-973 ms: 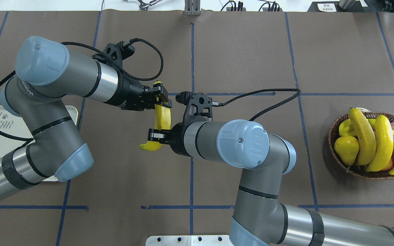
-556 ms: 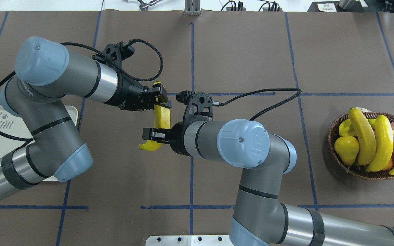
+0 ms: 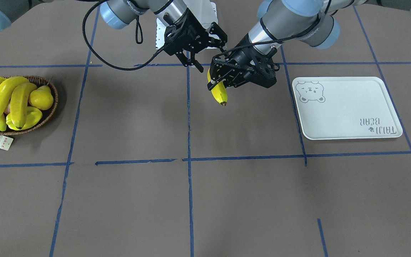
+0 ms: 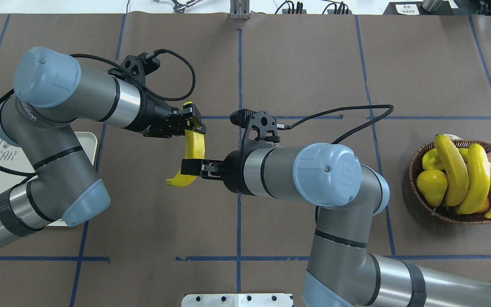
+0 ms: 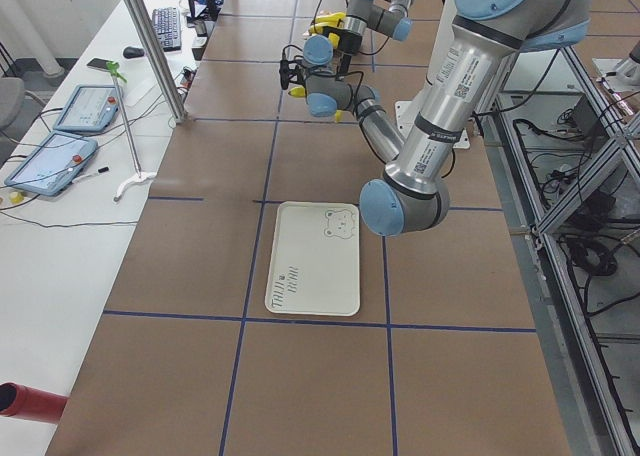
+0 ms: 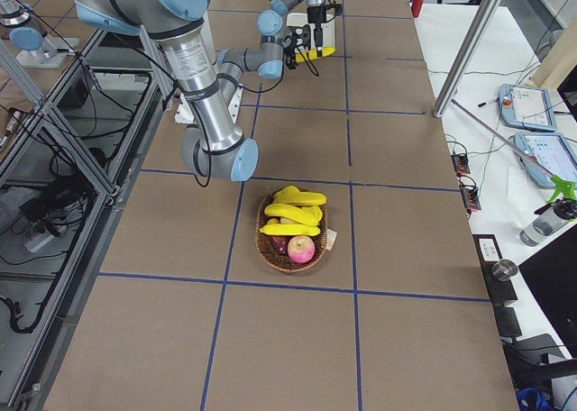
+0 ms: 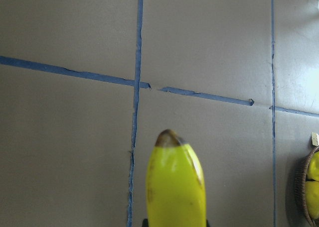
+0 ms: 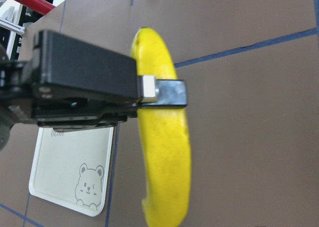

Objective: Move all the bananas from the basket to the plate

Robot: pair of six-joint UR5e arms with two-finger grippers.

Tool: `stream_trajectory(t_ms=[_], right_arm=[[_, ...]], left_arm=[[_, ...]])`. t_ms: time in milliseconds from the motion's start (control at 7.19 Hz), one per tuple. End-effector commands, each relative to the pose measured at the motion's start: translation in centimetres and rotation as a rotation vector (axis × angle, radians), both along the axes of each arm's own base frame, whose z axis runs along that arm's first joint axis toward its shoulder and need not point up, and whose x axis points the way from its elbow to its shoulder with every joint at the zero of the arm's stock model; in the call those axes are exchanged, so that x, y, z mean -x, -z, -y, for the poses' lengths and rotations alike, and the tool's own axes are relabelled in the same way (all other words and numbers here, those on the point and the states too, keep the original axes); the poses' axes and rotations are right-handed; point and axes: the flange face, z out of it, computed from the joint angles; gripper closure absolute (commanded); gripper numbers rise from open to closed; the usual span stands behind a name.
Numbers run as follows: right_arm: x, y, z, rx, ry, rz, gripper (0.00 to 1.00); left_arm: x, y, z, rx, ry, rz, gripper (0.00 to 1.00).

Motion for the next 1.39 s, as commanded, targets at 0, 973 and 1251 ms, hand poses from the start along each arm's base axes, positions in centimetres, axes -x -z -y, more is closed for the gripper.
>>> stream_trajectory(t_ms=[0,973,1251], right_arm=[[-2.9,-2.7,2.3,0.058,0.047,-0.104,0.01],[-14.1,-10.3,8.3,0.056,0.173,-0.478,0.01],[-18.2,-14.3,8.8,-0.019,0.208,-0.585,0.01]], left_arm=[[3.4,-7.5,0.6,0.084,0.039,0.094,0.97],[23.1,-33.9,3.2,0.307,0.161,0.482,0.87],[27.4,-38.4,3.0,0.27,0.146,0.548,0.82]])
